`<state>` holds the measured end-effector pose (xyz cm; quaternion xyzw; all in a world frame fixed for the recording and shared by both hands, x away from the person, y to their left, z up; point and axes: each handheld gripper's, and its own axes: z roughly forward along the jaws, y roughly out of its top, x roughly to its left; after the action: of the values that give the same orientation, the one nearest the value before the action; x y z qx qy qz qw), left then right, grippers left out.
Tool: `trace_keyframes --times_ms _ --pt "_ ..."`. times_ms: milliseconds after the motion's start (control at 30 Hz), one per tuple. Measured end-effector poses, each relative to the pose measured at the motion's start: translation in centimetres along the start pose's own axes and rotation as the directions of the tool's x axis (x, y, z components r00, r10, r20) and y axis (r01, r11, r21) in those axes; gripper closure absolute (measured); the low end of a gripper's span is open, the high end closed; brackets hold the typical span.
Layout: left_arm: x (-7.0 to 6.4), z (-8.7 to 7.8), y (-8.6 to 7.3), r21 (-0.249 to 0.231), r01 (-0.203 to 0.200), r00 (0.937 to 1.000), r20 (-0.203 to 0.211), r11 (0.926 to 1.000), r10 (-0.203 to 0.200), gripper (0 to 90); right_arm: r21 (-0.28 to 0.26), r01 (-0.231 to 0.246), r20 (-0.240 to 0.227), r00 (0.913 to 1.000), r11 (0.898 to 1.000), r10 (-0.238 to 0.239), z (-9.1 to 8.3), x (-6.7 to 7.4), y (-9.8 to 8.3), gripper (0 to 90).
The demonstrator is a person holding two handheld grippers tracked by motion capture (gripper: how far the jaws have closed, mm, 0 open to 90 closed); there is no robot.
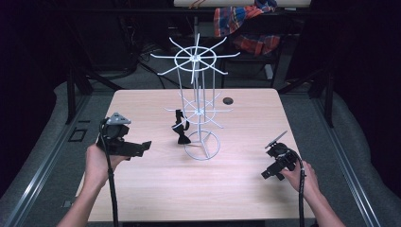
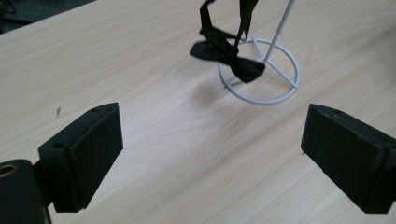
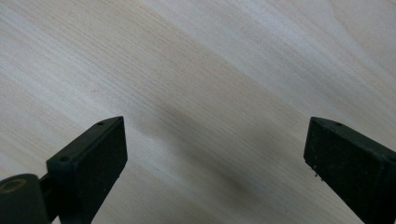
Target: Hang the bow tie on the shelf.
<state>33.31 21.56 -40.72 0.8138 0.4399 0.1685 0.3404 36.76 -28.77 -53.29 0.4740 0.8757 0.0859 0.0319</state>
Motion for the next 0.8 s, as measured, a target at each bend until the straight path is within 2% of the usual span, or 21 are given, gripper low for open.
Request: trace_keyframes --times_ms 300,567,667,767,800 --pt "0.5 0.1 -2.4 0.034 0.028 0.9996 -0.010 0.9990 -0.028 1.1 -0.007 -0.004 -0.005 1.0000 1.000 0.004 0.0 0.1 0.0 5.6" --pt "0.8 1.0 -4.1 0.079 0.043 0.9990 -0.016 0.9960 -0.042 0.1 -0.007 -0.005 0.003 1.0000 1.000 0.005 -0.2 0.1 -0.1 5.6" --pt "0.7 1.3 -4.5 0.093 0.047 0.9987 -0.023 0.9945 -0.045 0.1 -0.027 -0.023 -0.003 0.9997 0.999 0.023 -0.1 0.2 -0.2 5.6" --pt "0.7 1.8 -4.9 0.106 0.048 0.9987 -0.019 0.9932 -0.046 0.0 -0.015 -0.011 -0.001 0.9999 1.000 0.011 -0.3 0.0 -0.2 5.5" --pt "0.6 2.0 -5.1 0.112 0.045 0.9989 -0.016 0.9927 -0.043 0.0 -0.049 -0.040 -0.006 0.9992 0.998 0.040 0.0 0.2 -0.3 5.5"
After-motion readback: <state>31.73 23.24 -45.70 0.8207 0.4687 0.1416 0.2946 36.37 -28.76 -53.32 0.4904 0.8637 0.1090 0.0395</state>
